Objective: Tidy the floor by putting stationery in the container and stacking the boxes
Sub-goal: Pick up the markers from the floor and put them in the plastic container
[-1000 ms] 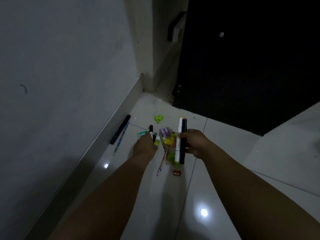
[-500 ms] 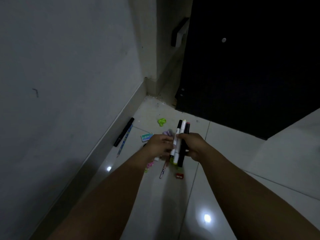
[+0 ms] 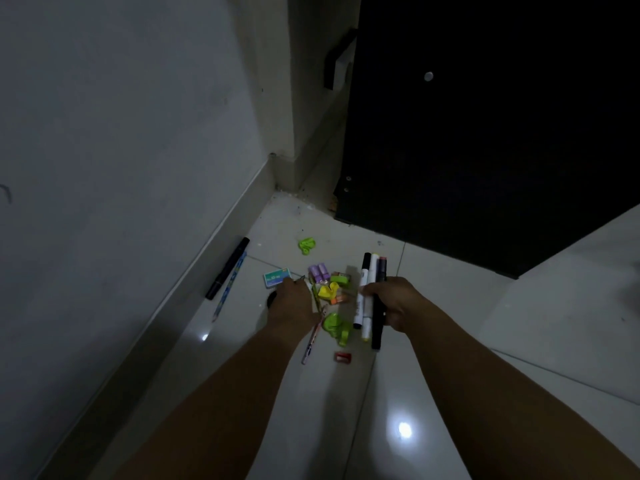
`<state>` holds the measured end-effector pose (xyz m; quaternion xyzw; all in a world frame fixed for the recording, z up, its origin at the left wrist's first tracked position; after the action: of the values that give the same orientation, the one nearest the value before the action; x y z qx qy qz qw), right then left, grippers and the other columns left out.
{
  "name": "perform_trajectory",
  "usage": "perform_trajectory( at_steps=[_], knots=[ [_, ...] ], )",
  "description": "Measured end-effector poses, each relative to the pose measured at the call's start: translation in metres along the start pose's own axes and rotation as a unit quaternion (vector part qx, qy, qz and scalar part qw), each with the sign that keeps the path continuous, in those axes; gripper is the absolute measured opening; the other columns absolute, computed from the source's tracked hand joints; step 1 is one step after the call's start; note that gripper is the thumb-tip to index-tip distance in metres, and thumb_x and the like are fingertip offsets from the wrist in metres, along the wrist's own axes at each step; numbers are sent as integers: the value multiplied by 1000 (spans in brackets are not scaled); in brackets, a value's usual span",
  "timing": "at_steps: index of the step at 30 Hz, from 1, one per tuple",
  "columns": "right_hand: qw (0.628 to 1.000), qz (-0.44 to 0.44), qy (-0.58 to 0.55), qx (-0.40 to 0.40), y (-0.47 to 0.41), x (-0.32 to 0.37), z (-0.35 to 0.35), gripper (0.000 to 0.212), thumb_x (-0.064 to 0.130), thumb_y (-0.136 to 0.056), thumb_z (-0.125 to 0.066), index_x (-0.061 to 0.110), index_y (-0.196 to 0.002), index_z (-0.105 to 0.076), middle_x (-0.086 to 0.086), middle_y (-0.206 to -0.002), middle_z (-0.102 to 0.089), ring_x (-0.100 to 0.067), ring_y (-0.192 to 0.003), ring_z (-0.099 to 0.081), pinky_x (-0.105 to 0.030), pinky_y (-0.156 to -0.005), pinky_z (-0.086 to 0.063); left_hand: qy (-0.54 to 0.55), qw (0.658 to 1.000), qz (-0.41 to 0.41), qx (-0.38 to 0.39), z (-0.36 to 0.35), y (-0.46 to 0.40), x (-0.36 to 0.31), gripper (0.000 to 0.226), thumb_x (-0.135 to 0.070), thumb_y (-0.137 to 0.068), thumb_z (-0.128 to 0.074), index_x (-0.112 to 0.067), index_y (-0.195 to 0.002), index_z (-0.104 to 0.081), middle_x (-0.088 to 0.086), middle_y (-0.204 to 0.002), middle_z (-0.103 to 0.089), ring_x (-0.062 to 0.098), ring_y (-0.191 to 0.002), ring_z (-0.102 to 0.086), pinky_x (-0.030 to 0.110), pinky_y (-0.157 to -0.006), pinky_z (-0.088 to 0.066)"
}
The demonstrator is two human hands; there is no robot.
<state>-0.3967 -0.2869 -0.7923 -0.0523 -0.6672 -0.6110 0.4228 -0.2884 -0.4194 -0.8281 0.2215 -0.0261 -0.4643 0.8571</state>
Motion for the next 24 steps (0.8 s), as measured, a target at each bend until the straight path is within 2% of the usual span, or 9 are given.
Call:
perform_trajectory(
  at_steps=[2,4,8,11,13,15,17,20,24],
  knots=[
    [1000,1,7,-2,-1,-1,0,28,-3,-83,-63,-5,-110,-56,-19,-89,-58,-31,-77,-57,-40,-71,-49,-53,999,4,-6,-3,1,-9,68,-42,-84,-62,1,-131,-36,20,-135,-38,31,-126,-38,40,-100,-38],
    [1000,7,13,-1,-2,-1,-1,29,-3,-83,-63,-6,-111,-56,-21,-94,-59,-32,-82,-57,-41,-74,-49,-86,996,3,-18,-8,1,-15,58,-32,-91,-53,2,-133,-33,21,-136,-37,32,-125,-39,38,-98,-40],
    [1000,13,10,7,-3,-2,0,28,-4,-83,-62,-6,-111,-57,-20,-91,-59,-31,-78,-58,-40,-72,-50,-55,998,24,-25,-15,-3,-15,47,-13,-93,-45,3,-135,-30,20,-133,-47,28,-120,-51,34,-97,-45],
    [1000,14,13,2,-5,-4,5,29,-3,-82,-62,-6,-111,-57,-23,-98,-60,-33,-85,-59,-41,-76,-51,-53,998,29,-26,-22,-2,-16,47,-9,-93,-42,2,-136,-28,18,-131,-50,27,-118,-54,34,-96,-46],
    [1000,15,9,-3,-8,-5,8,30,-4,-82,-62,-6,-111,-57,-25,-101,-60,-34,-87,-59,-42,-76,-51,-33,999,34,-21,-24,-1,-15,41,-9,-93,-41,1,-132,-33,17,-129,-52,26,-117,-56,33,-95,-48],
    [1000,15,6,-5,-10,-5,10,31,-4,-81,-62,-5,-112,-57,-25,-104,-60,-34,-90,-59,-44,-80,-52,21,999,45,-18,-21,-3,-12,37,-11,-94,-42,1,-129,-38,16,-128,-53,26,-116,-56,32,-95,-49],
    [1000,17,6,-3,-13,-5,9,32,-3,-81,-63,-4,-112,-57,-25,-106,-60,-35,-92,-59,-47,-86,-52,125,990,64,-17,-14,-5,-7,33,-12,-94,-46,2,-123,-46,17,-121,-57,31,-112,-57,36,-92,-48],
    [1000,24,1,5,-13,-3,3,31,-3,-80,-63,-2,-110,-57,-23,-102,-60,-35,-90,-59,-46,-85,-52,244,968,50,-44,-4,-10,-5,27,-11,-91,-56,7,-110,-59,23,-112,-63,34,-107,-59,38,-89,-46],
    [999,26,12,18,-8,-5,0,35,-3,-80,-63,-3,-115,-57,-24,-103,-60,-34,-89,-59,-44,-83,-53,283,953,85,-69,-1,-19,-8,30,-21,-90,-60,6,-102,-63,23,-106,-65,34,-104,-60,33,-78,-43]
  ],
)
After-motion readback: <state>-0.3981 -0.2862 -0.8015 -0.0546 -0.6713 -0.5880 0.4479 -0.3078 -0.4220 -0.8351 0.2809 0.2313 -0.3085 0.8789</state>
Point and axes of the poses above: each hand's wrist, its own y-axis away from the middle knuckle, its own z-axis out of the back of the hand, x = y × z, the point moved 1 cm from there along -y, towards the middle knuckle
